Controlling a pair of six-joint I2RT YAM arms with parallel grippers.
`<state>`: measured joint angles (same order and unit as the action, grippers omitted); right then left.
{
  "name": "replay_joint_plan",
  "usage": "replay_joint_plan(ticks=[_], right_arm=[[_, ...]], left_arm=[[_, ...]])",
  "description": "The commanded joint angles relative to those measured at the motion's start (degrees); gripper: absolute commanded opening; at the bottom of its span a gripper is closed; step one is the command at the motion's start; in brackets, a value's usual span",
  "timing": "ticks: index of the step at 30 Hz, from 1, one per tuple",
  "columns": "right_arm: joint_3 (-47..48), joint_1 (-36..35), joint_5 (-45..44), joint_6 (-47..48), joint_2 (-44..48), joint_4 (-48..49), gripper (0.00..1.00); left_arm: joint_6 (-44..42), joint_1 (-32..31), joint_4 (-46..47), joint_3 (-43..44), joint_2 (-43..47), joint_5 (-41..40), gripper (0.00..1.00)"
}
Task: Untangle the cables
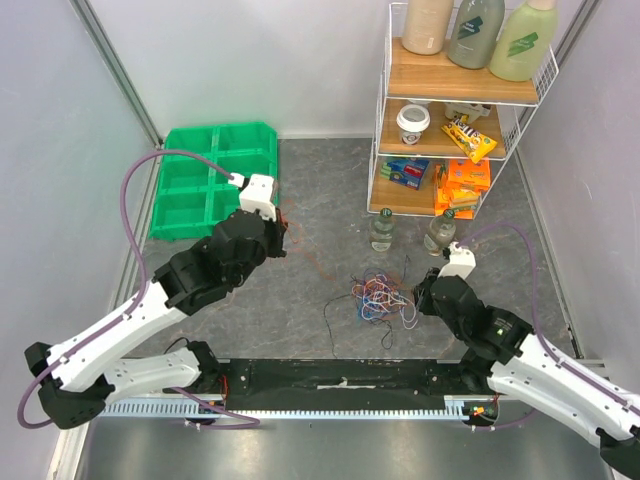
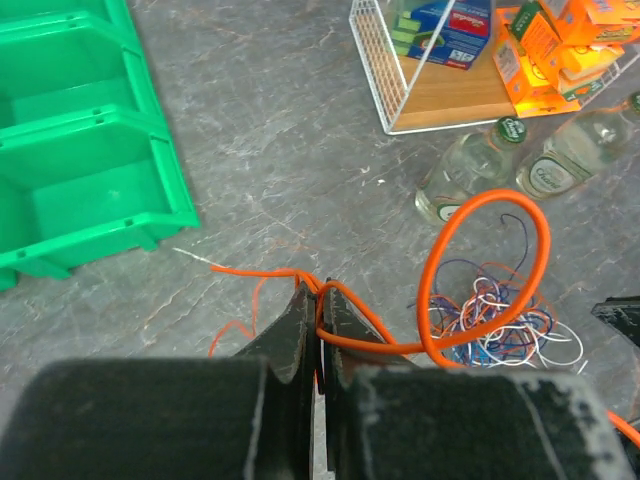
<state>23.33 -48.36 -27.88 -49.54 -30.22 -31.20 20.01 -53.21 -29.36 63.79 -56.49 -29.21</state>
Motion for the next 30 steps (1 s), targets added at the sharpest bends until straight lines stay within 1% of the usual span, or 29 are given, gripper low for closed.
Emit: replay_joint_plan(ticks=[1,4,7,9,11,17,20,24,27,29,30], right_arm=[[4.52,0.11,-0.42,2.25,-1.94,-0.36,0.30],[5.49,0.11,0.54,3.48,-5.02,1.84,0.31],[5.67,0.11,4.92,5.59,-8.97,6.75,0.39],[6.11,0.11,8.44,6.91,-11.70,9.57,0.43],[6.46,0.11,10.64,6.83,-13.81,10.98,0.44],[6.64,0.11,11.09,7.44,-13.64,11.60,0.45],[7.08,0.11,10.74,8.31,-13.29,10.55,0.45],[6.90,0.11,10.83,8.84,-12.50,9.49,0.45],[6.03,0.11,10.65,8.93,-11.36,9.32,0.45],[5.50,0.11,10.56,8.76,-10.65,9.40,0.45],[5.32,0.11,10.56,8.76,-10.30,9.40,0.45]], left_arm=[[3.90,0.56,1.15,0.19,4.80,-5.85,0.02],[1.44,0.65,2.12,3.34,5.86,-5.07,0.02],[-1.89,0.65,2.65,6.96,5.69,-4.71,0.02],[-3.39,0.74,2.56,6.53,5.43,-5.85,0.02],[-3.23,0.74,2.65,3.99,5.16,-6.91,0.02],[6.43,0.74,1.07,-7.87,2.97,-4.71,0.02],[14.68,1.00,-2.09,-12.10,0.77,-4.98,0.02],[22.95,1.18,-5.00,-16.93,-2.04,-2.61,0.02],[24.37,1.18,-3.60,-19.31,-4.58,2.30,0.02],[23.76,1.36,-2.72,-19.32,-7.57,4.42,0.06],[22.98,1.36,-2.80,-18.79,-9.58,5.30,0.07]])
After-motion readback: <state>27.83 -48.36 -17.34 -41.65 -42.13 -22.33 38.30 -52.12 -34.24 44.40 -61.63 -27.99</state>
